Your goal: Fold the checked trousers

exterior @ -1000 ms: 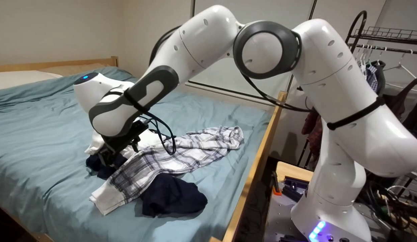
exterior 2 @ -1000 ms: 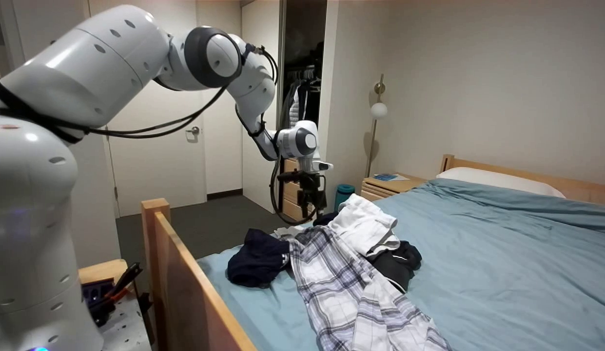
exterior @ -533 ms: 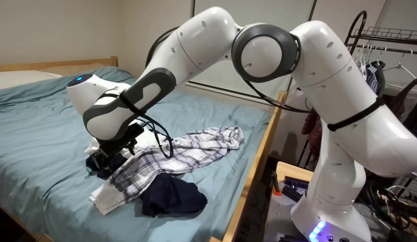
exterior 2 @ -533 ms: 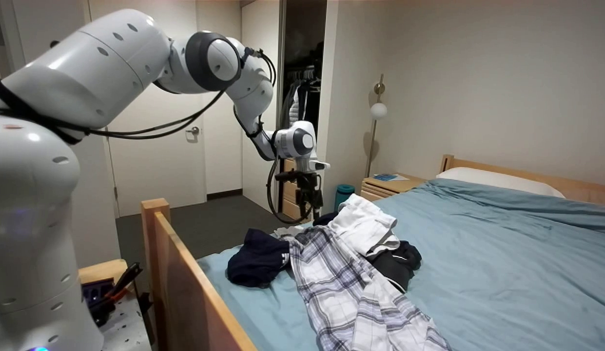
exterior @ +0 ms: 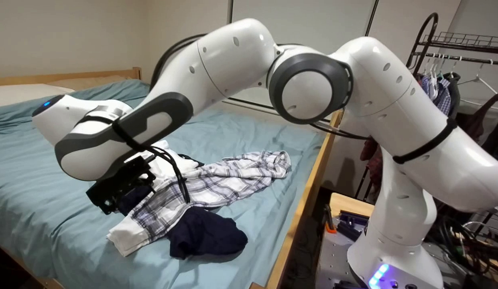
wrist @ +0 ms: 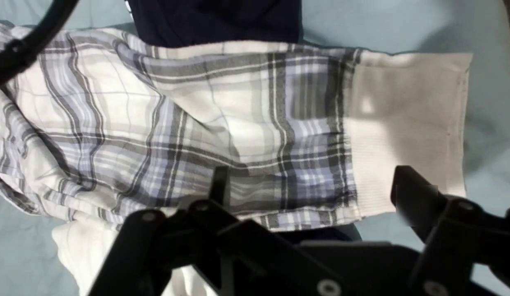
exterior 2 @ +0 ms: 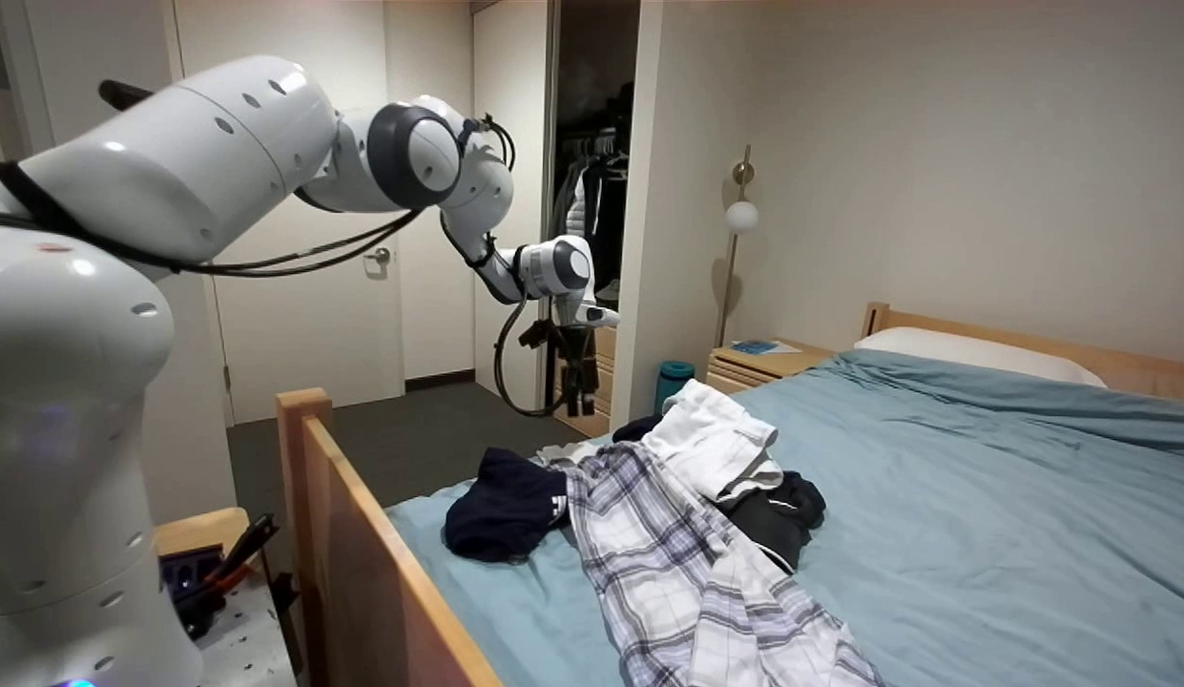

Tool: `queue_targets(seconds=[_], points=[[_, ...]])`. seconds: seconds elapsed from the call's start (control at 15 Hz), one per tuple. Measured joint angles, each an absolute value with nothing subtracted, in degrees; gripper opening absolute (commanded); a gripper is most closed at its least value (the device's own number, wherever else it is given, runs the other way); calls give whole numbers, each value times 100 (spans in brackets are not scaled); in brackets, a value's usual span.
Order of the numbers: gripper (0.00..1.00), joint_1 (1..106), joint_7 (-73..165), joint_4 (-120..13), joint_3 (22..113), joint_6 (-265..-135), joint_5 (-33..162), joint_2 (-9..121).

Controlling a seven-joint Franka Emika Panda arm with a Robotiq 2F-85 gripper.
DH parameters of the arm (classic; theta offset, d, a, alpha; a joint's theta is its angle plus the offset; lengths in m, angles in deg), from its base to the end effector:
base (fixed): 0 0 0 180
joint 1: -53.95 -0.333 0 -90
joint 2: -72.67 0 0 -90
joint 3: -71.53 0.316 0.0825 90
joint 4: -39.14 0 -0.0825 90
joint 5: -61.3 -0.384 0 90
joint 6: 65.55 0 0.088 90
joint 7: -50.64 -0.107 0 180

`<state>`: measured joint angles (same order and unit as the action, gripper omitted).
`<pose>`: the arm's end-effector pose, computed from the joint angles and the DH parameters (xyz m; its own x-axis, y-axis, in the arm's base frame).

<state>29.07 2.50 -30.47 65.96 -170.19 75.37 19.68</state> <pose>0.6831 0.2367 0.1967 0.9297 -0.3684 -0.0029 -0.3328 -0.8432 0.4223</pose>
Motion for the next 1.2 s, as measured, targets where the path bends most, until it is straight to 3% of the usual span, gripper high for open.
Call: queue_targets(seconds=[0.6, 1.2], points=[[100, 3135, 832, -2074, 6627, -17334, 7621, 1054], [100, 3413, 1135, -2983, 7274, -20542, 7485, 986]])
